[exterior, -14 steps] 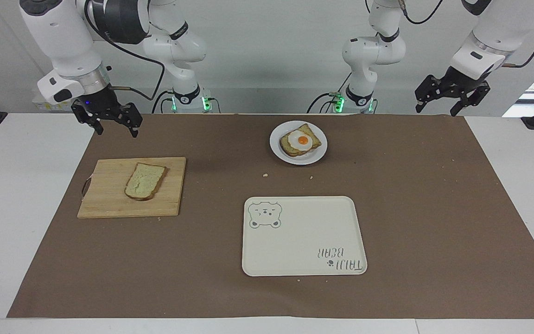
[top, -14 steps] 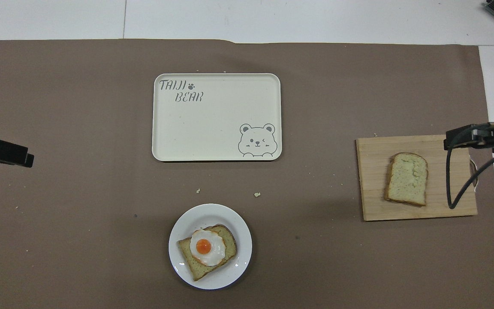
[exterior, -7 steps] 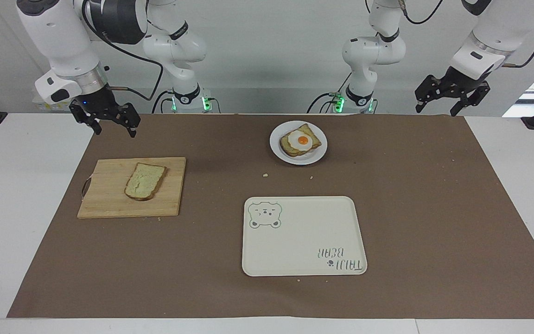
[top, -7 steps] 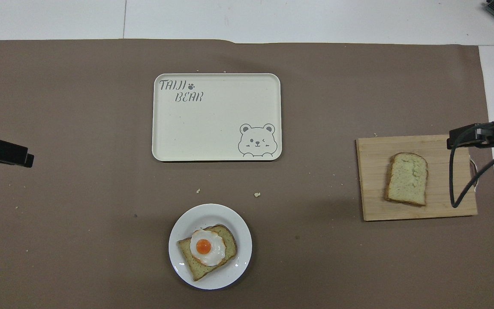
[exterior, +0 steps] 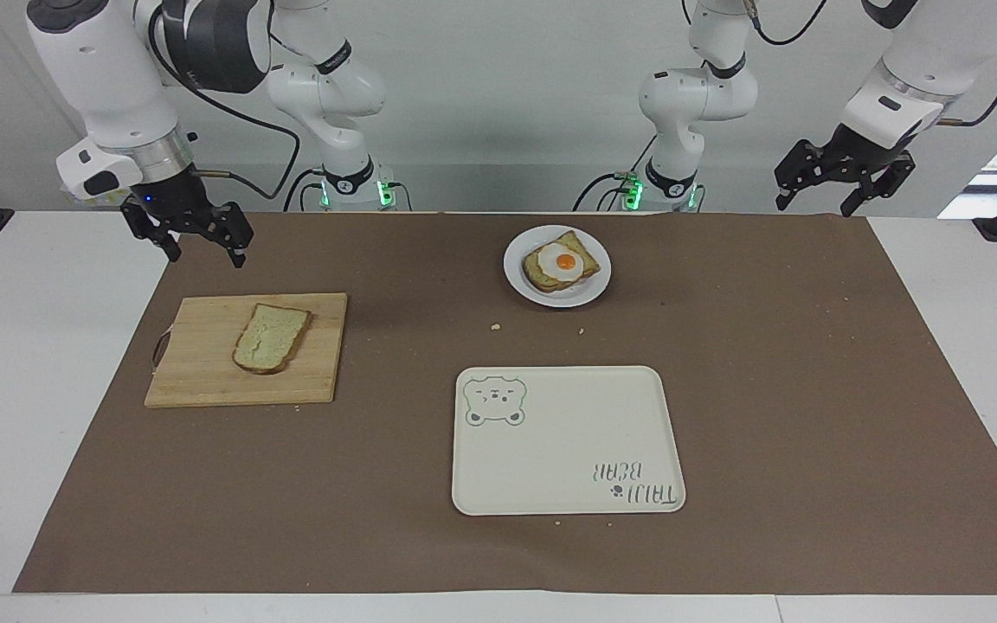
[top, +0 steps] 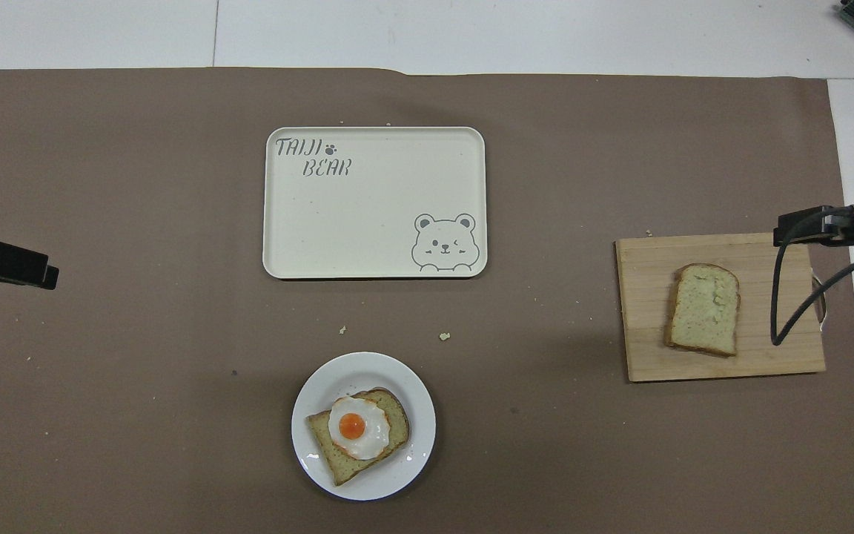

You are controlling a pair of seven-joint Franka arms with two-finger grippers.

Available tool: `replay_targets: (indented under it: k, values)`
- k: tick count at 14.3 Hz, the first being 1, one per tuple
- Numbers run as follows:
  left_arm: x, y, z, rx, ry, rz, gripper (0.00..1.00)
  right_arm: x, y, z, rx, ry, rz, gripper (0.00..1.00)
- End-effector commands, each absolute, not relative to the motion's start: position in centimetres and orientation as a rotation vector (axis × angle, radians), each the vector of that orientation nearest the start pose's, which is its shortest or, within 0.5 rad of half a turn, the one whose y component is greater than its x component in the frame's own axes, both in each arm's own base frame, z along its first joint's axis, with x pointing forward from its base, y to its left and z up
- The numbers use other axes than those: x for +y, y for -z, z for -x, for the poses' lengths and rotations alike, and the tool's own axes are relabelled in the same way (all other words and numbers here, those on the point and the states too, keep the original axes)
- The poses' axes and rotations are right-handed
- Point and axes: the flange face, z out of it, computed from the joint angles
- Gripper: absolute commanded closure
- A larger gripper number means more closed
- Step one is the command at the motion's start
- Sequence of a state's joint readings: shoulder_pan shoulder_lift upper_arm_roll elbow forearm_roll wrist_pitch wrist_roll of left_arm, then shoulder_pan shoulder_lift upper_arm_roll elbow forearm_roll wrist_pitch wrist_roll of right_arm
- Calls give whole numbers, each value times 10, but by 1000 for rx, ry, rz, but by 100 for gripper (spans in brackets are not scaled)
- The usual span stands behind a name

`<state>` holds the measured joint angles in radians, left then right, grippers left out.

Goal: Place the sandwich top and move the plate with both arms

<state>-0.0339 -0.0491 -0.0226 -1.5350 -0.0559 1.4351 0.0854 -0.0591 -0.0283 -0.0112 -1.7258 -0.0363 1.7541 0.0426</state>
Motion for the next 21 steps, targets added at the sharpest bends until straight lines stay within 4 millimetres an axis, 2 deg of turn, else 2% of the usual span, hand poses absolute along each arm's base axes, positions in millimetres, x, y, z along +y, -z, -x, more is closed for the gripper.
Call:
replay_targets:
  k: [1,4,7,8,11,13,15,16,18,19,21]
  values:
    - [-35,-663,-520,229,-92,3194,0,-57,-571,-545,220,91,3149,0]
    - [-35,-663,-520,229,-92,3194,0,-68,-539,-545,262,77,3124,0]
    - [-35,-663,-520,229,-92,3194,0,-87,-497,-543,337,60,3049,0]
    - [-35,-663,-520,229,-92,3194,0,-94,-483,-542,314,55,3029,0]
    - [-35,-663,-520,229,-92,3194,0,-123,-430,-528,310,45,2979,0]
    - [-35,-663,-520,229,-92,3194,0,-128,-409,-519,315,58,2986,0]
    - [-35,-663,-520,230,-92,3195,0,-145,-377,-510,373,35,2983,0]
    - [-34,-663,-520,227,-92,3196,0,-146,-364,-502,389,45,2987,0]
    - [-35,-663,-520,229,-92,3194,0,-148,-348,-494,412,75,2995,0]
    - [-35,-663,-520,230,-92,3195,0,-147,-344,-493,412,77,2997,14]
    - [-34,-663,-520,227,-92,3194,0,-147,-337,-493,423,63,2986,16]
